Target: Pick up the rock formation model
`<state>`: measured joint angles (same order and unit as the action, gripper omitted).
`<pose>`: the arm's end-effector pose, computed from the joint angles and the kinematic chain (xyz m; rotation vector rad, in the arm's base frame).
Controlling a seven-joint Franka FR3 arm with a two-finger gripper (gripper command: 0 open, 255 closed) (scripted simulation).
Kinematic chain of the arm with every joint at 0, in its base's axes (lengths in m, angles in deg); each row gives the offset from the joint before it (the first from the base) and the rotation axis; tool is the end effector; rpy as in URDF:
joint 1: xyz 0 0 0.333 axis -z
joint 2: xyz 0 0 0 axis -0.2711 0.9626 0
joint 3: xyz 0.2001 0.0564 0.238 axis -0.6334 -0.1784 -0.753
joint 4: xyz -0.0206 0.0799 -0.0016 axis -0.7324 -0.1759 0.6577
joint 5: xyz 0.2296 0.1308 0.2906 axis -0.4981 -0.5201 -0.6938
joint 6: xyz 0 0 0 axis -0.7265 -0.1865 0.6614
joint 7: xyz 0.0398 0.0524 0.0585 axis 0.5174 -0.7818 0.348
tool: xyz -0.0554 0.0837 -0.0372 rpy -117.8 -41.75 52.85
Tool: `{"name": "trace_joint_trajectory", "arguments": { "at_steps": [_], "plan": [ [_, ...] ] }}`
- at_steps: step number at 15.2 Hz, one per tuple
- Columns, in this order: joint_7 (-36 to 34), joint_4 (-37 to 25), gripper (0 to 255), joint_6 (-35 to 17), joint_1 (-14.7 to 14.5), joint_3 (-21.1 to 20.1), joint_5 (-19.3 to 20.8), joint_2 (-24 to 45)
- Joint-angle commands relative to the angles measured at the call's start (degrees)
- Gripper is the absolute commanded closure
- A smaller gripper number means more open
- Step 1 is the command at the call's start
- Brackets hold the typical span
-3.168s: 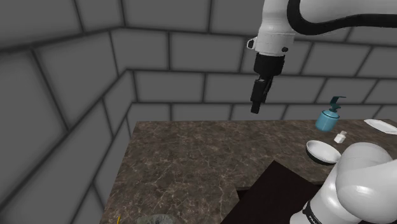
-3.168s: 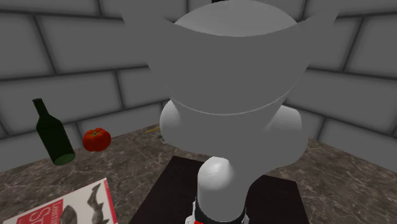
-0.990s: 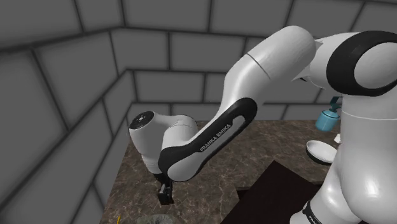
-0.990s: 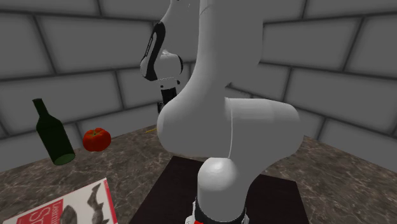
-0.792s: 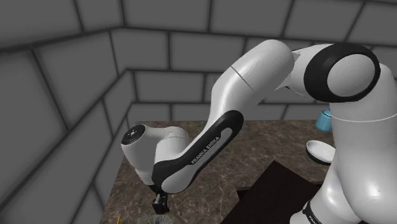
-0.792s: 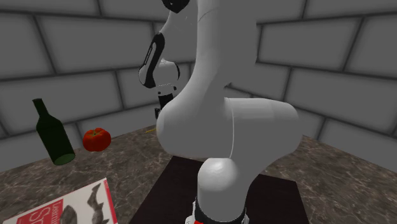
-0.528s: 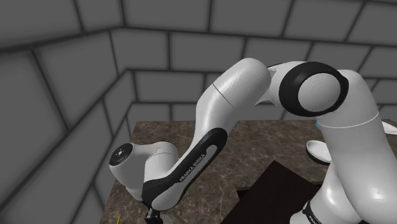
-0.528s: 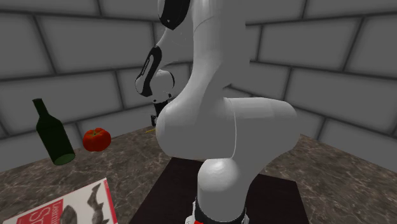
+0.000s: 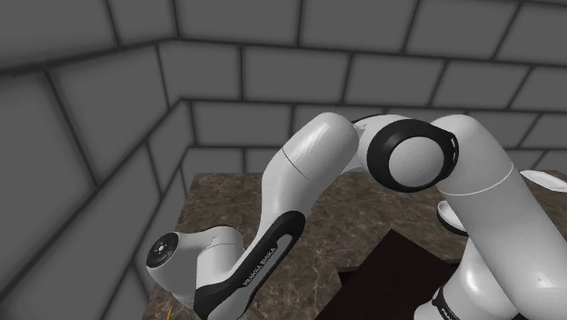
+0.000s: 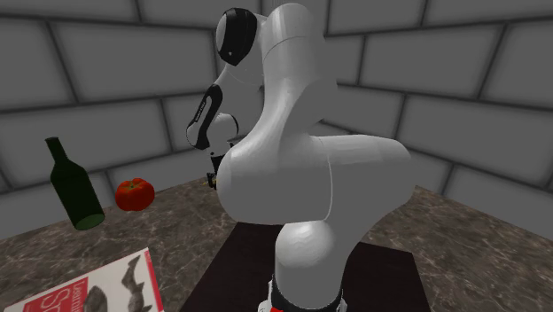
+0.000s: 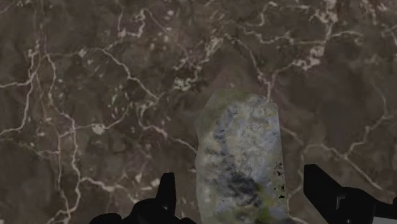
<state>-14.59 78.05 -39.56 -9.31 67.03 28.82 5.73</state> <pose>0.4494 0.4318 0.1099 2.6629 1.1783 -0.3206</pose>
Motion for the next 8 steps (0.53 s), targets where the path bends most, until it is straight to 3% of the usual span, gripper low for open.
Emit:
{"name": "trace_joint_trajectory", "arguments": {
  "at_steps": [1, 4, 5, 8],
  "plan": [
    [-0.4, -0.6, 0, -0.8, -0.4, 0.4, 0.5, 1.4],
    [-0.6, -1.0, 0, -1.4, -0.7, 0.8, 0.8, 2.5],
    [-0.6, -0.9, 255, -1.4, -0.7, 0.8, 0.8, 2.4],
    [-0.6, -0.9, 255, -1.5, -0.6, 0.8, 0.8, 2.4]
  ]
}}
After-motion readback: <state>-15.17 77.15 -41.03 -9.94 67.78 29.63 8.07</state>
